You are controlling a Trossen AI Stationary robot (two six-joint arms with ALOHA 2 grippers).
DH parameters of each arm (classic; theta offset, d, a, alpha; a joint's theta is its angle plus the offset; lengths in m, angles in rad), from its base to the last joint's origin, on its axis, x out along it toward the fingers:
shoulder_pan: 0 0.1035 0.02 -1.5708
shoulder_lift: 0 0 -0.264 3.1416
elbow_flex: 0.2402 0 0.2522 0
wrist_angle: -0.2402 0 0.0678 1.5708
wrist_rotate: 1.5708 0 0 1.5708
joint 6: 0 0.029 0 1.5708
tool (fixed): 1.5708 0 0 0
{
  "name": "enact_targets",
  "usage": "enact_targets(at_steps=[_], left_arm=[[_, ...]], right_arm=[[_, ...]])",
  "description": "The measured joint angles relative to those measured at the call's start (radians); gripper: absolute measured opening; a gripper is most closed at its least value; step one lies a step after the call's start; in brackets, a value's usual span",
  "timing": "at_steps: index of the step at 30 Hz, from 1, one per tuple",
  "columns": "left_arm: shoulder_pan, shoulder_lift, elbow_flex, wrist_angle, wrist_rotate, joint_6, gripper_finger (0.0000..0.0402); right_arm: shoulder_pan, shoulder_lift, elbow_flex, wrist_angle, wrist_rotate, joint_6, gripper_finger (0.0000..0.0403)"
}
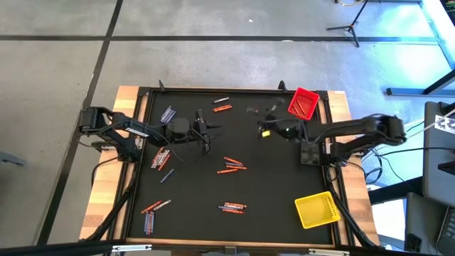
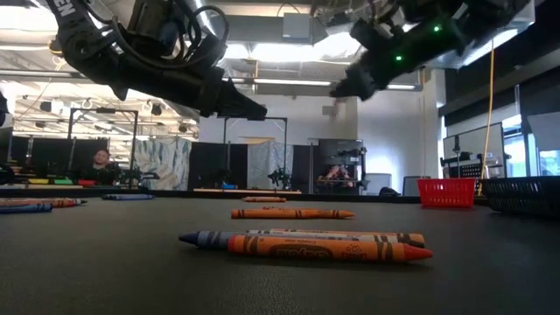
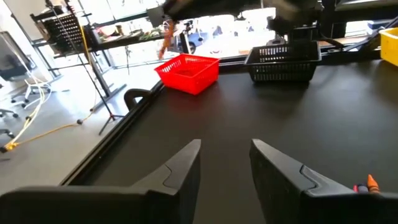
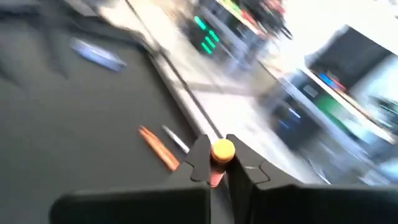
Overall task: Sort crayons
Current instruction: Put the orange crayon into the red bin
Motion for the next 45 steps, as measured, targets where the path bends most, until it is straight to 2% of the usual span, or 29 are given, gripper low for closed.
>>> enact_targets(at_steps=[2, 5, 8, 14, 22, 28, 32, 40, 45], left_arm=[[0.000, 0.000, 0.000, 0.000, 0.000, 0.000, 0.0130], [0.000, 0.000, 0.000, -0.001, 0.000, 0.000, 0.0130], [0.000, 0.000, 0.000, -0.002, 0.001, 0.000, 0.0131], [0.000, 0.000, 0.000, -0.002, 0.001, 0.000, 0.0131], [0.000, 0.000, 0.000, -0.003, 0.002, 0.000, 0.0131], [0.000, 0.000, 0.000, -0.003, 0.002, 0.000, 0.0131], [0.000, 0.000, 0.000, -0.003, 0.002, 0.000, 0.0131], [0.000, 0.000, 0.000, -0.003, 0.002, 0.000, 0.0131], [0.000, 0.000, 0.000, -0.003, -0.001, 0.000, 0.0131]], right_arm=[[-0.033, -0.047, 0.020, -0.155, 0.064, 0.003, 0.0026], [-0.096, -0.102, 0.052, -0.366, 0.093, 0.045, 0.0021], [-0.167, -0.141, 0.065, -0.510, 0.090, 0.080, 0.0015], [-0.331, -0.152, 0.065, -0.681, 0.036, 0.136, 0.0023], [-0.567, -0.103, 0.065, -0.696, -0.105, 0.179, 0.0020], [-0.665, -0.030, 0.065, -0.704, -0.147, 0.211, 0.0025], [-0.717, 0.029, 0.064, -0.705, -0.182, 0.238, 0.0028], [-0.757, 0.105, 0.064, -0.696, -0.182, 0.231, 0.0039], [-0.755, 0.109, 0.064, -0.698, -0.182, 0.227, 0.0068]])
